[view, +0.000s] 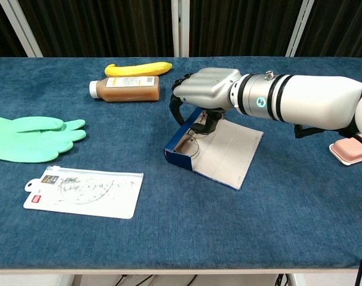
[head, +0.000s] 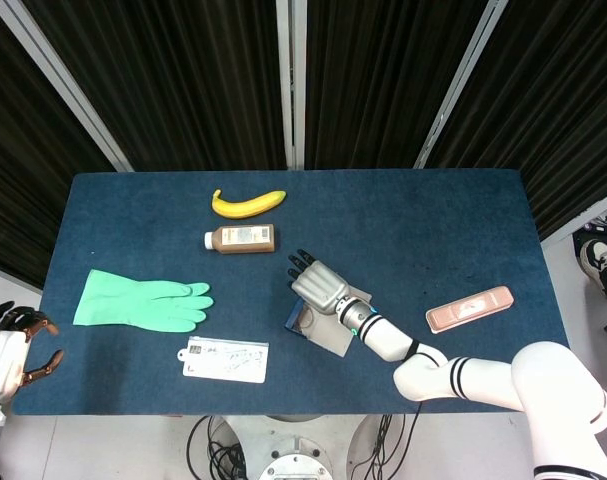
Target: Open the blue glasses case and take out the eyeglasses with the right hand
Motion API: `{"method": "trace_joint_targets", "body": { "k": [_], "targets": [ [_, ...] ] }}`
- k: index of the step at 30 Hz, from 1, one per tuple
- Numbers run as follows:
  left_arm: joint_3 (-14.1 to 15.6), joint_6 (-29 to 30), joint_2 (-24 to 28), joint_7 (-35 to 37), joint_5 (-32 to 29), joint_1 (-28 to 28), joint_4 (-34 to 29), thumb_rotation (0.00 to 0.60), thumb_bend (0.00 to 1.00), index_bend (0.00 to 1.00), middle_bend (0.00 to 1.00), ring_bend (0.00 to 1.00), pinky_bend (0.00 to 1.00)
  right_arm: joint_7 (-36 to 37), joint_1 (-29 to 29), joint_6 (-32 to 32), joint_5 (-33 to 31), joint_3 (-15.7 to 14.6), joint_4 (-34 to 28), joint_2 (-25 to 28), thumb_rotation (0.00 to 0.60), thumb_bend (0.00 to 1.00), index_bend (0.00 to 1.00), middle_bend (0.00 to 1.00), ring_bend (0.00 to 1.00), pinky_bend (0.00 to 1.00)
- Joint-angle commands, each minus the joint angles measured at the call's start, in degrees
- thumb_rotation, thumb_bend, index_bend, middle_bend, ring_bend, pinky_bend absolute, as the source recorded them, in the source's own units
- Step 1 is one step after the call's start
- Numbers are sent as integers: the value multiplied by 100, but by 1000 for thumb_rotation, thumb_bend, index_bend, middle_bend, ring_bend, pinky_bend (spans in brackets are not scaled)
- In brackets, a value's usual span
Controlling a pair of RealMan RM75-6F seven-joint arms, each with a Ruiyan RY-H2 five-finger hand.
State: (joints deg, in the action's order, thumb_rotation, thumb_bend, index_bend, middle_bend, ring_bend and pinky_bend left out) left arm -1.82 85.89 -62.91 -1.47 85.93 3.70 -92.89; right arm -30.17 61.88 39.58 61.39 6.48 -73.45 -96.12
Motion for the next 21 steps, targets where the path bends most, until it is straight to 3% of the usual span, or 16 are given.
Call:
{"method": "trace_joint_targets", "body": {
  "k": [1, 10, 21],
  "targets": [
    [1, 0, 2, -3, -2, -1, -5, 600, 239, 476, 374, 228, 139, 0, -3, 27, 3, 1, 0, -7, 600, 439, 501, 236, 0, 0],
    [1, -3, 3, -3, -4, -1, -4, 600, 239, 469, 374, 228, 138, 111, -265, 716, 279, 53, 114, -71, 600, 444, 593, 282, 0, 0],
    [-2, -2, -5, -29, -9, 0, -6, 600, 239, 468, 374, 228, 138, -268, -751, 2423, 851, 189, 1219, -934, 600, 466, 688, 332, 1, 0]
  ]
}}
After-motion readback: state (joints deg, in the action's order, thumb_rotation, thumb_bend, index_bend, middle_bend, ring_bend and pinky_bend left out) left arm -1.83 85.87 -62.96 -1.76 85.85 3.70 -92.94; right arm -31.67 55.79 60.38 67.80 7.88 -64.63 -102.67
